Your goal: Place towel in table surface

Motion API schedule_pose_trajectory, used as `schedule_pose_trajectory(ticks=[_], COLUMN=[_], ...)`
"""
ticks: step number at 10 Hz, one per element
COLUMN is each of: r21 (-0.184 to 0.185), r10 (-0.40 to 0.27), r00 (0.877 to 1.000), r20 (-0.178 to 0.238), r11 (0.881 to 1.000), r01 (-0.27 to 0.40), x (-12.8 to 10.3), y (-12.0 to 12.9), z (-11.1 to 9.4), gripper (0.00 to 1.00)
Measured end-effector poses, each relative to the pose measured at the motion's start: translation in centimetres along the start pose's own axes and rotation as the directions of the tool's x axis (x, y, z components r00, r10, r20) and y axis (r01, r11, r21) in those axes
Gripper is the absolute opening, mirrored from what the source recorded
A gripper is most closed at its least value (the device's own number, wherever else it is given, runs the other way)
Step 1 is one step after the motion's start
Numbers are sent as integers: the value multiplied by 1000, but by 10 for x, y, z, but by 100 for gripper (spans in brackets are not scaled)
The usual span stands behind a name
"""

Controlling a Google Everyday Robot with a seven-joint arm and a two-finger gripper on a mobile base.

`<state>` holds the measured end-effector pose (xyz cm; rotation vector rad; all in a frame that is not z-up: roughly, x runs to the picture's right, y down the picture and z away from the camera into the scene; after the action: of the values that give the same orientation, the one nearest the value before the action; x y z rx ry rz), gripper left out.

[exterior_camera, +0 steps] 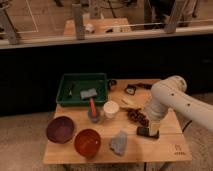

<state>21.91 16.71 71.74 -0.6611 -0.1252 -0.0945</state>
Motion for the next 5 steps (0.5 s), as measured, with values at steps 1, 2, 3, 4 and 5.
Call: schedule_pose_trajectory(ticks=[1,2,3,4,5], r21=[1,-1,-6,-13,-18], r10=[1,-6,-23,-40,-62], r00=[1000,1000,1000,999,998], r20=[0,5,11,18,27], r11=[1000,1000,1000,999,998], r01=[-1,6,23,40,62], x=[0,-4,-12,-26,-44], y=[0,0,0,1,1], z=[0,2,7,13,20], gripper=[80,80,80,80,80])
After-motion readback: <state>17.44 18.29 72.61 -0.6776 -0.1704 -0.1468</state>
